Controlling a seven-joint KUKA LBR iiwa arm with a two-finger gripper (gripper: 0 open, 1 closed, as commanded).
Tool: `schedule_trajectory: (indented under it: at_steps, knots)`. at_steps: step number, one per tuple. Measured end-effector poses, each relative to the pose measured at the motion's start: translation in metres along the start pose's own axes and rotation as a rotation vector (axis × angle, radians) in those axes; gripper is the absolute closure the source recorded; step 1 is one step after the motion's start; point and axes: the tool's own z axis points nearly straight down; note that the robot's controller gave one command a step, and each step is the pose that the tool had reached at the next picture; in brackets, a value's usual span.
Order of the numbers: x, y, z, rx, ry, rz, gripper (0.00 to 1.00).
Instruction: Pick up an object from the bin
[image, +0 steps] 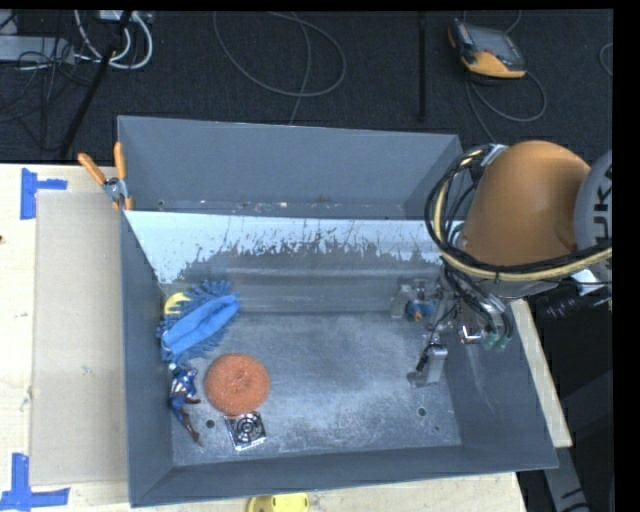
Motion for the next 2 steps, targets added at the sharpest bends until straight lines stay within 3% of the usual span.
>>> schedule_trajectory:
  at_steps: [1,2]
  knots:
    - [-0.001,0.0,-0.005,0.0,-0.008,-0.001,0.0]
    - [-0.007,0.011,0.001,0.002,-0.009,-0.155,0.0]
